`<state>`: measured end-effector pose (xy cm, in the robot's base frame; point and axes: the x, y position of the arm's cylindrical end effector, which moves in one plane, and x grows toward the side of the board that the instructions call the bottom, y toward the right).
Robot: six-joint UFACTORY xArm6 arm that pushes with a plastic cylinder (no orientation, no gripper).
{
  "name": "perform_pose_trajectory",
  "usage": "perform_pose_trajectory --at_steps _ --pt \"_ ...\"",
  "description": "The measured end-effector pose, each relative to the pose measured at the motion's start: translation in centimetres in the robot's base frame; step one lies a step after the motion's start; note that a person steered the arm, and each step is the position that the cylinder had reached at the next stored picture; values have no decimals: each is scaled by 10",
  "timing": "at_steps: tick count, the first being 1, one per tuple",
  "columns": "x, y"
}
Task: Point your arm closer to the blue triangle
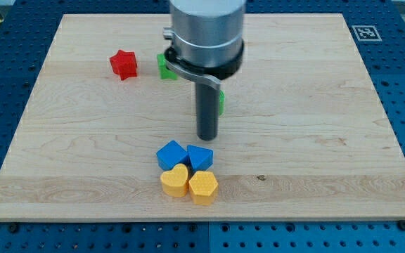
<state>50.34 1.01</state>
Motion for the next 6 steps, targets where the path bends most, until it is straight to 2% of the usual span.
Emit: perform_pose_trajectory --at_steps 1,6 --pt "13 19" --pt "18 -56"
